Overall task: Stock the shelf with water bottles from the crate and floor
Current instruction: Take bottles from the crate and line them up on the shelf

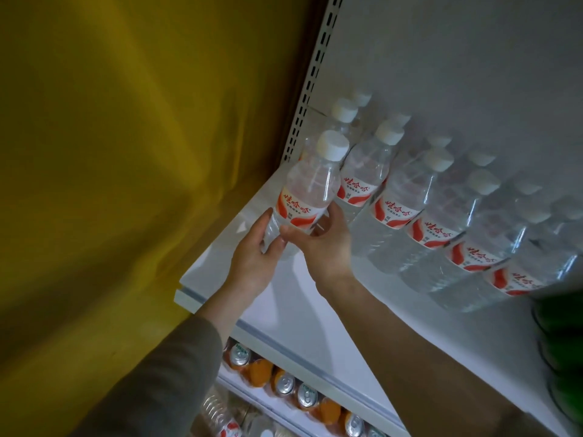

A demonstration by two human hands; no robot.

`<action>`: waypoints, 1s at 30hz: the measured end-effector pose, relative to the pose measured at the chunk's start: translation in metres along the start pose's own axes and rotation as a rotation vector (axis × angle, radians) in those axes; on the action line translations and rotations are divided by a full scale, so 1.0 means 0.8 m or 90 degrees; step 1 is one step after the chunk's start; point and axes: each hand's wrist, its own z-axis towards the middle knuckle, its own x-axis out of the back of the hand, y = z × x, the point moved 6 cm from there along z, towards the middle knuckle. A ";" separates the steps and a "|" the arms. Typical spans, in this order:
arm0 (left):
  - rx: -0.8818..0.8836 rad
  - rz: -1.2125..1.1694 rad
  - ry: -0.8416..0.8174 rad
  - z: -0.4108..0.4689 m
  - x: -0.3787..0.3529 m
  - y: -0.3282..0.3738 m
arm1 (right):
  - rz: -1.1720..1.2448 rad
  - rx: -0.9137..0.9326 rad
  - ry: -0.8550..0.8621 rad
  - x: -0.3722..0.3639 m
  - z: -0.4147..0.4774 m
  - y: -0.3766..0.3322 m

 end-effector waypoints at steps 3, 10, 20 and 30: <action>-0.006 -0.005 0.002 0.008 0.001 0.003 | -0.009 0.007 0.002 -0.006 0.009 -0.001; -0.007 0.001 0.013 0.019 -0.002 -0.005 | -0.025 -0.026 -0.034 -0.006 0.014 0.004; -0.003 -0.027 0.050 0.025 -0.004 -0.006 | 0.005 -0.039 -0.017 -0.013 0.020 0.015; -0.027 0.133 0.077 0.036 0.005 -0.005 | -0.008 -0.043 -0.013 -0.019 0.023 0.013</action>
